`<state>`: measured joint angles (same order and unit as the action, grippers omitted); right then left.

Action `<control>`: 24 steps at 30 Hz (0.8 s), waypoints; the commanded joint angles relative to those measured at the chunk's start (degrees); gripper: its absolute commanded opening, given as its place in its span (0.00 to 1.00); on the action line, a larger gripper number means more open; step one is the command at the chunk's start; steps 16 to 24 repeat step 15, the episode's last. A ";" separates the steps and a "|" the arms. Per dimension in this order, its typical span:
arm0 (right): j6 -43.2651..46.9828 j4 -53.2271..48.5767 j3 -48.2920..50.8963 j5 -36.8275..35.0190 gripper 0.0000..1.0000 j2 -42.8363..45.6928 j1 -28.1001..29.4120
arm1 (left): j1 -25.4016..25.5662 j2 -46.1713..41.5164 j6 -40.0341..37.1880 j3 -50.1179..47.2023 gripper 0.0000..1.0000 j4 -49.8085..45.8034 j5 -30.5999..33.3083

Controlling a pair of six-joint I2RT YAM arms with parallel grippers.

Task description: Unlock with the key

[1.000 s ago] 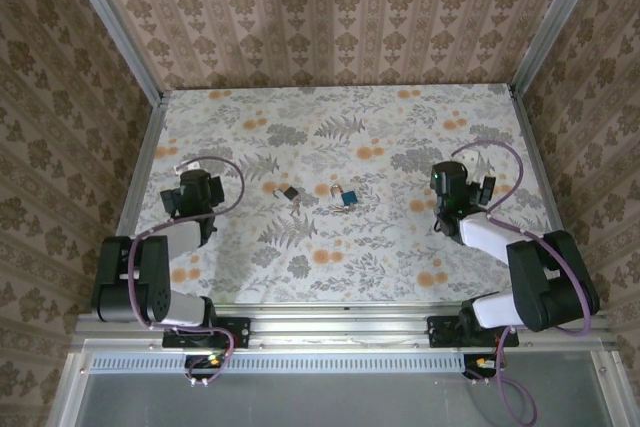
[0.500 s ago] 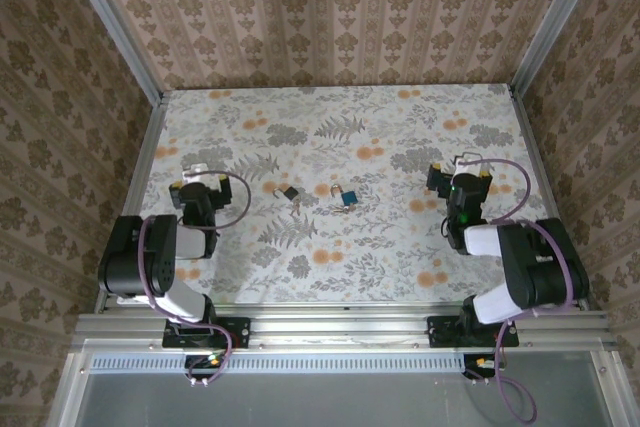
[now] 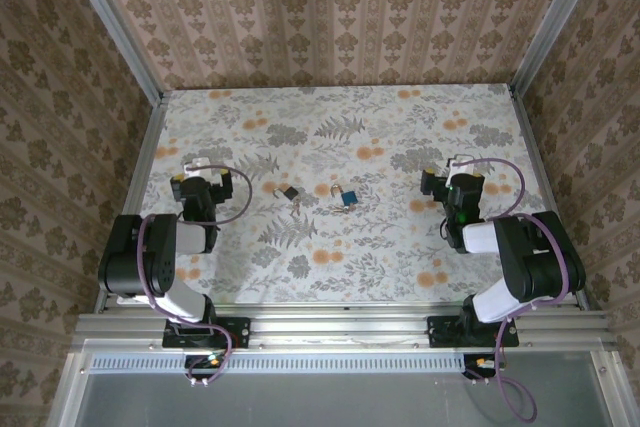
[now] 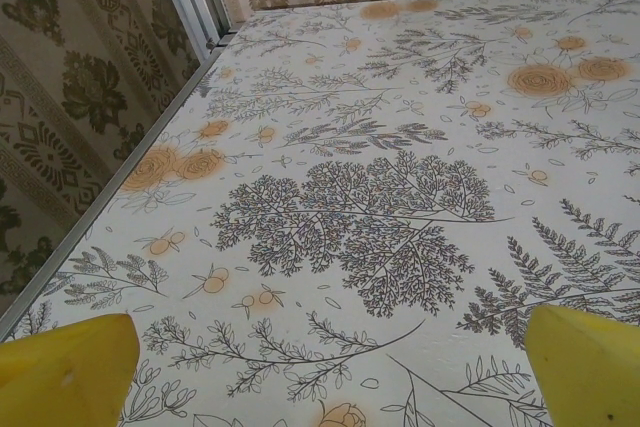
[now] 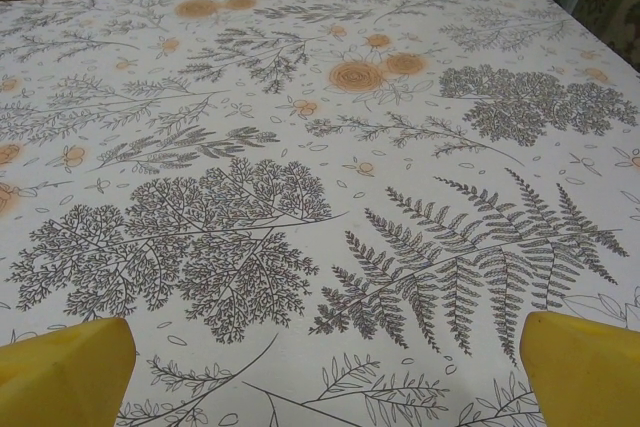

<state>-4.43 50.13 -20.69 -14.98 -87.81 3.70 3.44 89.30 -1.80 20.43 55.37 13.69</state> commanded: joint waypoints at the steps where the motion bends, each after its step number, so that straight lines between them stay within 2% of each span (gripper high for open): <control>1: 1.00 1.46 -1.37 -1.63 1.00 0.10 0.07 | 0.25 0.00 -1.04 1.04 1.00 -0.29 -0.34; 7: 0.74 0.59 -1.90 -1.00 1.00 -0.08 -0.19 | 1.77 0.37 -2.33 0.32 1.00 1.49 1.59; 24: 0.74 1.01 -1.64 -0.87 1.00 0.10 -0.28 | 1.82 0.18 -2.41 0.14 1.00 1.85 1.59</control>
